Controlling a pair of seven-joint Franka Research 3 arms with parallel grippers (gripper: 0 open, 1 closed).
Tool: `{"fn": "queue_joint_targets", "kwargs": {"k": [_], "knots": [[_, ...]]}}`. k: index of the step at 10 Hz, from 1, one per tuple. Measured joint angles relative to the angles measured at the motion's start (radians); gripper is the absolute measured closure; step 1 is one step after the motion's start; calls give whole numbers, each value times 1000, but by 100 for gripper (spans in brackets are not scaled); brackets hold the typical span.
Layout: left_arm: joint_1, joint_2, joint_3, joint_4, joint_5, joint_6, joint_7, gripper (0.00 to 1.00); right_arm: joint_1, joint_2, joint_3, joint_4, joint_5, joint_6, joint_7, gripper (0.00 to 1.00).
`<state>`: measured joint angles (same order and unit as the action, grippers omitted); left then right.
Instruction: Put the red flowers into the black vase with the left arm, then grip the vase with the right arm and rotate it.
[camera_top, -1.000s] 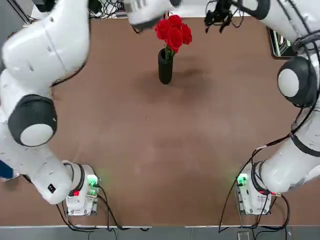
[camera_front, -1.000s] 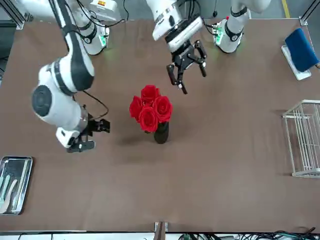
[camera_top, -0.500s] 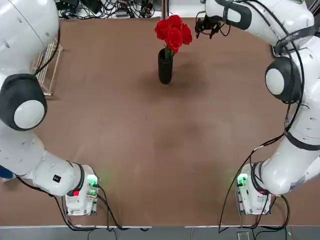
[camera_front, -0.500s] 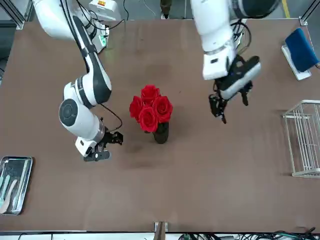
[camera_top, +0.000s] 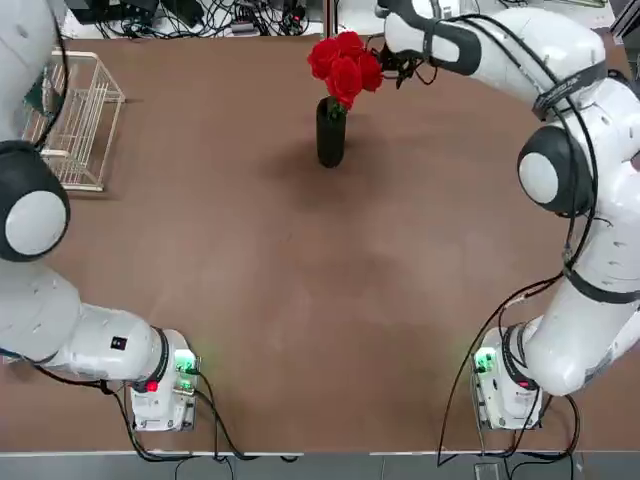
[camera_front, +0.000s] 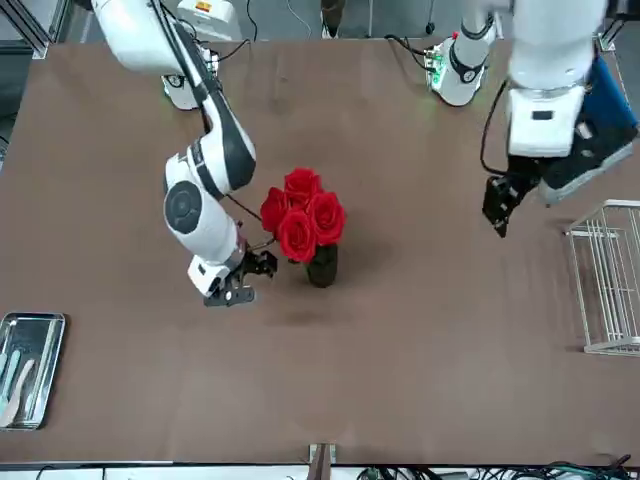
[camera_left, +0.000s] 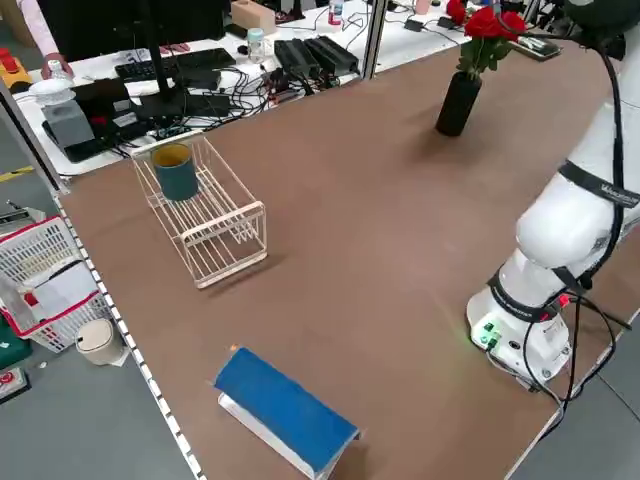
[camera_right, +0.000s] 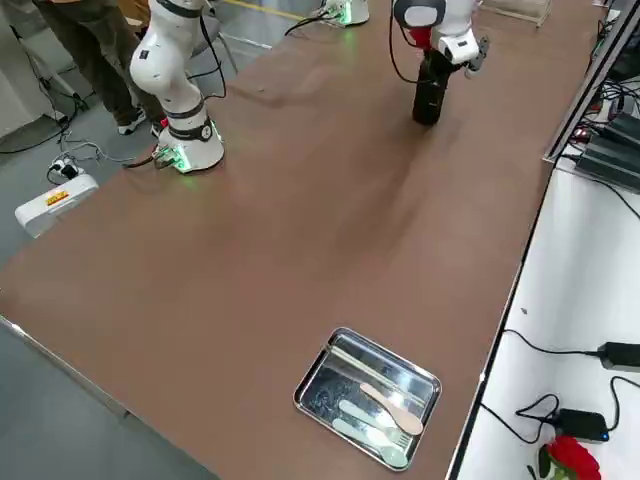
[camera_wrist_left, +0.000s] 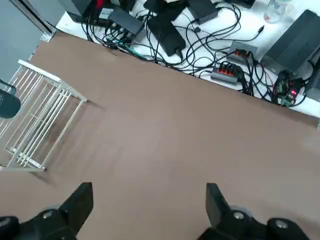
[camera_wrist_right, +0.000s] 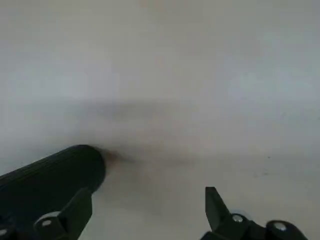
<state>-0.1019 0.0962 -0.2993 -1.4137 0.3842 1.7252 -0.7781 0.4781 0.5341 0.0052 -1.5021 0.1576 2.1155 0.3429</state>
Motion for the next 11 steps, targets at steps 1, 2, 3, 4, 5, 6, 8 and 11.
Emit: {"fn": "queue_joint_targets", "kwargs": {"k": [1,2,3,4,5,6,8,11], "knots": [[39,-18,2,0,-49,-39,80,0,13,0,0,0,13,0,1,0],[78,-30,2,0,-84,-92,175,0,26,0,0,0,36,3,1,0],[103,-32,3,-1,-107,-122,234,0,38,0,0,1,58,8,1,0],[121,-32,4,-2,-128,-130,260,0,50,0,0,1,73,10,1,0],[128,-32,4,-4,-141,-144,279,0,60,0,0,1,80,11,1,0],[133,-32,4,-4,-156,-166,309,0,71,0,0,1,84,12,1,0],[154,-32,4,-4,-219,-190,360,0,85,1,1,1,90,12,1,0],[162,-30,1,-9,-236,-198,371,0,98,3,21,-1,93,12,1,0]]}}
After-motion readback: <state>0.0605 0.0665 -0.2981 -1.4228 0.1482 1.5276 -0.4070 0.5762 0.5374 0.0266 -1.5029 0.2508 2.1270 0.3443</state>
